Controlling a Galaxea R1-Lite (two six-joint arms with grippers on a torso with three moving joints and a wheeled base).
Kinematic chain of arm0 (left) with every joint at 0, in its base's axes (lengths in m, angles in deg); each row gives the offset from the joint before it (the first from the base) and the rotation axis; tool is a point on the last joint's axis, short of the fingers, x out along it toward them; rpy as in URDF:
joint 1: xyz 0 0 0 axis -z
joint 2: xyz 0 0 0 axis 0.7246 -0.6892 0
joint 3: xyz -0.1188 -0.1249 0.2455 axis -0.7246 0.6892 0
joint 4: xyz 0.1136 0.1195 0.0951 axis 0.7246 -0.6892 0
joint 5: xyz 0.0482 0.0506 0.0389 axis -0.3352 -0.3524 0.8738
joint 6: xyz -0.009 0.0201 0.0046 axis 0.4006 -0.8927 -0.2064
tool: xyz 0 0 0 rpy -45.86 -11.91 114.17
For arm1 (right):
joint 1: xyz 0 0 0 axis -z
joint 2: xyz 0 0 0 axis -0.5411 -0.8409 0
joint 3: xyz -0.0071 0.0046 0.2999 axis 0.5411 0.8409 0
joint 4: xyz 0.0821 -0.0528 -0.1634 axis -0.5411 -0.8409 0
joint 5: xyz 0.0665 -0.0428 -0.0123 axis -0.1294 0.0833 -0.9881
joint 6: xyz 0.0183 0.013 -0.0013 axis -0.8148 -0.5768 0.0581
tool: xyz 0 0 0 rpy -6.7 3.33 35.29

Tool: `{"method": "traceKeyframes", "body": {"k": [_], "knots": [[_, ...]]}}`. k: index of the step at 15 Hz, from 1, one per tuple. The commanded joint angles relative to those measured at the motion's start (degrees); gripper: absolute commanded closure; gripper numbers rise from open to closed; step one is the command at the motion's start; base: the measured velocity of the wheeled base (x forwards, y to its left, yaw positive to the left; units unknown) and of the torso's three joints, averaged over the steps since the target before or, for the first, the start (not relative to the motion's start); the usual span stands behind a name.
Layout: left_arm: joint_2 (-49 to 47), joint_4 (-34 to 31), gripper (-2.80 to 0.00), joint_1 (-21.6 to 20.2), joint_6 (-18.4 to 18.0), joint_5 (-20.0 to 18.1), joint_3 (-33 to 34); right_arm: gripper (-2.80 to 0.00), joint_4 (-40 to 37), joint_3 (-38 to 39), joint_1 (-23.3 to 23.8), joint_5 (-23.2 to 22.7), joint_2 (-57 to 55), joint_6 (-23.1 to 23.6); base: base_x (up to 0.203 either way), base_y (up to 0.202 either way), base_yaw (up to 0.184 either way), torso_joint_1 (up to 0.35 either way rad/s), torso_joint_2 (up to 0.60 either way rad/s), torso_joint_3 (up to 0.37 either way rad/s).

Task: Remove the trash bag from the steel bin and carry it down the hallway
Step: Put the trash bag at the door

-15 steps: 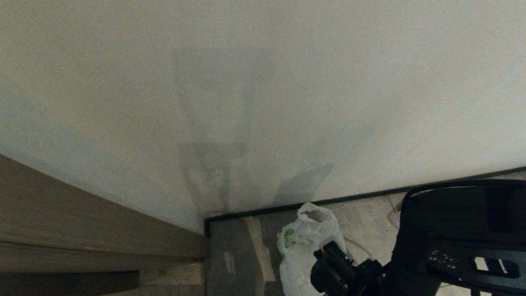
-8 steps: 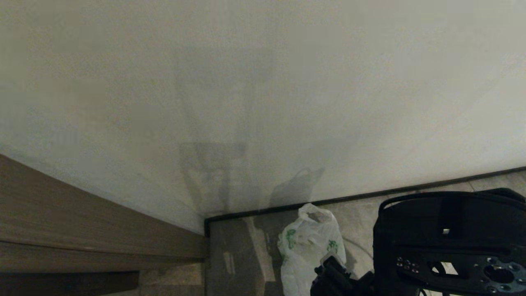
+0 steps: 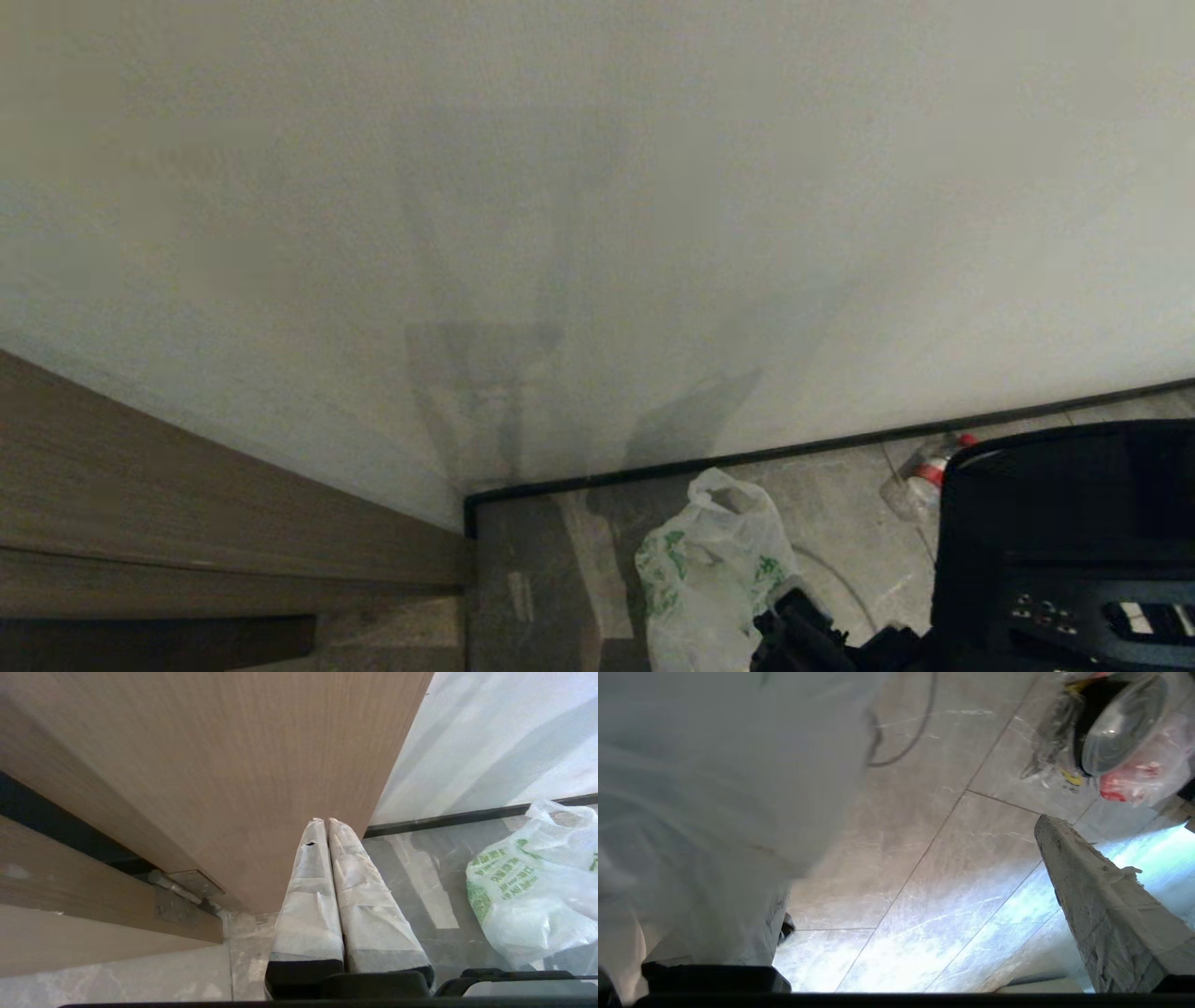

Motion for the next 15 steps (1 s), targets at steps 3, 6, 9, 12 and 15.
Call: {"method": "traceKeyframes", "body": {"k": [3, 6, 9, 12, 15], "knots": [[-0.1, 0.0, 0.00, 0.0, 0.0, 0.0, 0.0, -2.80, 0.2, 4.0, -0.1, 0.3, 8.6, -0.2, 0.000, 0.000, 0.000, 0.000, 0.00, 0.000], [0.0, 0.0, 0.00, 0.0, 0.0, 0.0, 0.0, -2.80, 0.1, 6.9, -0.1, 0.2, 11.6, -0.5, 0.000, 0.000, 0.000, 0.000, 0.00, 0.000], [0.0, 0.0, 0.00, 0.0, 0.0, 0.0, 0.0, -2.80, 0.1, 6.4, -0.1, 0.0, 12.8, -2.7, 0.000, 0.000, 0.000, 0.000, 0.00, 0.000], [0.0, 0.0, 0.00, 0.0, 0.0, 0.0, 0.0, -2.80, 0.3, 2.9, -0.5, 0.1, 12.1, -2.6, 0.000, 0.000, 0.000, 0.000, 0.00, 0.000], [0.0, 0.0, 0.00, 0.0, 0.0, 0.0, 0.0, -2.80, -0.7, 2.7, -0.6, 0.5, 11.4, -1.6, 0.000, 0.000, 0.000, 0.000, 0.00, 0.000]]}}
